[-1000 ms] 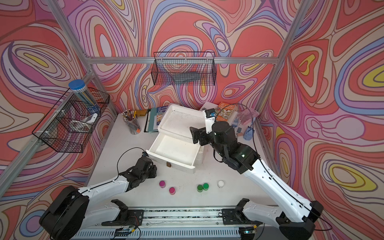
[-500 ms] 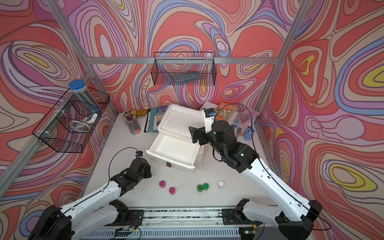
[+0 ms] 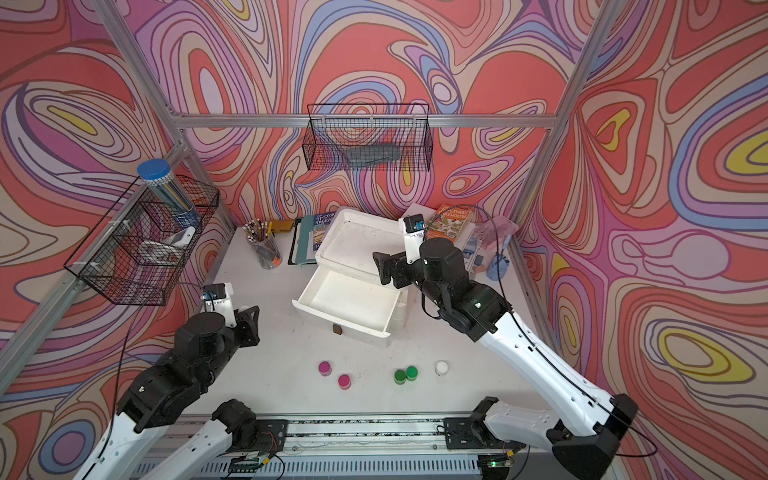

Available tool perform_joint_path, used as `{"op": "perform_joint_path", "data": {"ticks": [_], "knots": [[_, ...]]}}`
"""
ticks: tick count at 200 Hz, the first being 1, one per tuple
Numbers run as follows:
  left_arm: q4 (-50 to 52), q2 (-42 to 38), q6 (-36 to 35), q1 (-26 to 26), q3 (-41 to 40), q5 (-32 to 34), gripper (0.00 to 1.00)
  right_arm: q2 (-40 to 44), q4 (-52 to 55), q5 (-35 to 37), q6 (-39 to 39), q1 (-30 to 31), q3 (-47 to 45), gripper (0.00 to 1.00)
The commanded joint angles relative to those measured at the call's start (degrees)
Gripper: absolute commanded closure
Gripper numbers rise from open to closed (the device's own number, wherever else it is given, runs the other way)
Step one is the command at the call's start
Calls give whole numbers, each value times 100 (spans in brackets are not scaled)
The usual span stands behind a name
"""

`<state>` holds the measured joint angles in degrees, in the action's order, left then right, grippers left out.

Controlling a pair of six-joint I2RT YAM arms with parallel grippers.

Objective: Put the paint cans in the drawer according to color
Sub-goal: Place the paint can in the drawer.

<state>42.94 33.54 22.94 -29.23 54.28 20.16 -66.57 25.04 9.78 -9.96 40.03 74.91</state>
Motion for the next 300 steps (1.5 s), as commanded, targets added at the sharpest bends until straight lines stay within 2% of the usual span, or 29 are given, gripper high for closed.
{"op": "perform_joint_path", "data": {"ticks": [1,20,56,93,145,243,276,300], "knots": [[24,598,-1162,-13,630,-1053,78,-33,-183,-139,-80,-57,-93,5],[-289,1156,-1665,-6,1099,-2087,78,51,-192,-141,-115,-60,-152,5],[-374,2155,-2372,-13,1655,-3584,78,417,-192,13,-217,-66,-412,6],[-401,2921,-2912,-13,1843,-4580,78,751,-71,152,-285,-65,-596,6],[-338,3917,-3810,-12,2108,-4636,78,981,-44,265,-323,-65,-792,6],[-401,5030,-4650,-18,2197,-4348,78,1195,113,471,-314,-66,-829,6],[-411,5253,-4794,-16,2225,-4253,72,1250,334,553,-323,-66,-765,6],[-498,5283,-4814,-12,2211,-4250,60,1241,577,572,-337,-63,-645,7]]}}
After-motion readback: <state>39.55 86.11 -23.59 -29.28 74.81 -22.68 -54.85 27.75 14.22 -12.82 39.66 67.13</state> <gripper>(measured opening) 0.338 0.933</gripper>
